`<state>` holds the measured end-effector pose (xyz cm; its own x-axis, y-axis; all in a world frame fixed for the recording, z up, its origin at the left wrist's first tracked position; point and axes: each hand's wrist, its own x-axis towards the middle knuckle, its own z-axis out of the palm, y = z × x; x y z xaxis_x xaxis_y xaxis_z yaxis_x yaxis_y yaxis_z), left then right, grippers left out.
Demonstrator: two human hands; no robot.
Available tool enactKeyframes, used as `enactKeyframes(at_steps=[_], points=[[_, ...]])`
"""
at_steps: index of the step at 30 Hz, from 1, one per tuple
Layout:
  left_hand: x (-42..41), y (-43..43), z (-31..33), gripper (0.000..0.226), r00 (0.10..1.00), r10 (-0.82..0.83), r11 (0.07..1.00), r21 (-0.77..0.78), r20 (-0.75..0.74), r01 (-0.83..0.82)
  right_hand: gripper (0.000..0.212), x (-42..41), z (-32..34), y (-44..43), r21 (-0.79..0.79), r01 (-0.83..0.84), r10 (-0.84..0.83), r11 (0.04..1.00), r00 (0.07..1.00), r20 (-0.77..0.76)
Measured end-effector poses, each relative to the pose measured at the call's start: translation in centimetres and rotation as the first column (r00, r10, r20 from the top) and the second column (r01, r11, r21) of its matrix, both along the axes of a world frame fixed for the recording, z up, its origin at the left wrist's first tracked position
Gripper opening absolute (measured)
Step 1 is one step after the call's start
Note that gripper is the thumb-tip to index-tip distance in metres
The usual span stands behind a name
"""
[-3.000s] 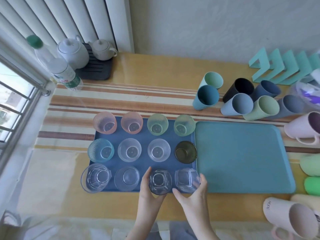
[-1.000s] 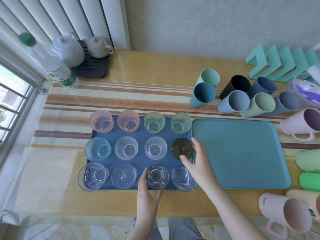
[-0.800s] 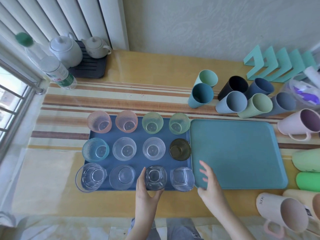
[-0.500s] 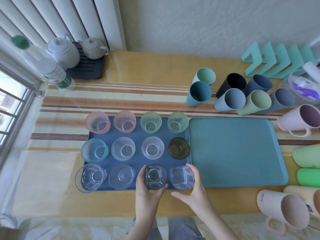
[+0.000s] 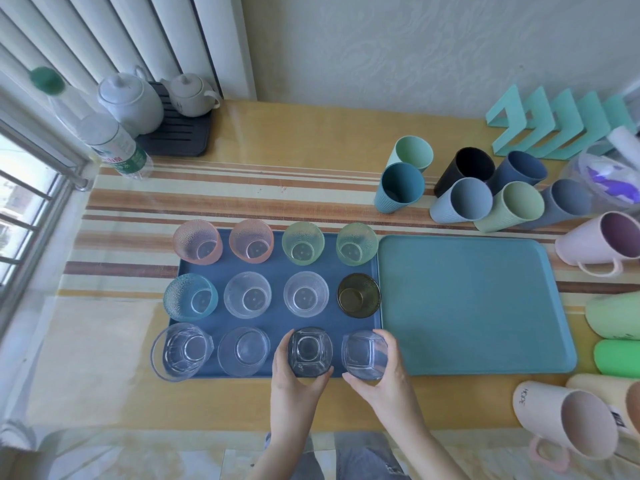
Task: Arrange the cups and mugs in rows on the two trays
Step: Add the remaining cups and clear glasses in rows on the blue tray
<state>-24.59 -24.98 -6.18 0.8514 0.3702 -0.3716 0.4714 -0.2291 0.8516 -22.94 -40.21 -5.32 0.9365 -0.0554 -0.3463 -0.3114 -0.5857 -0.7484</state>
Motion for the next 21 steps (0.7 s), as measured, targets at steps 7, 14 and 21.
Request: enactKeyframes(at_steps=[7,14,21], points=[[-0.1,0.1,-0.2,0.078,1.0,-0.005,1.0,0.0,0.005,0.005,0.08,0.2,-0.1,-0.3,0.02,-0.031,0.031,0.999,0.999,-0.021],[-0.2,0.0,-0.5,0.082,1.0,-0.015,1.0,0.004,-0.006,0.015,0.081,0.2,-0.2,-0.2,0.027,-0.039,0.04,0.999,0.999,-0.019],[-2.3,0.4,-0.3,0.08,1.0,0.01,0.999,-0.035,0.012,-0.01,0.104,-0.3,1.3,-0.3,-0.15,-0.101,0.123,0.984,0.981,0.147]])
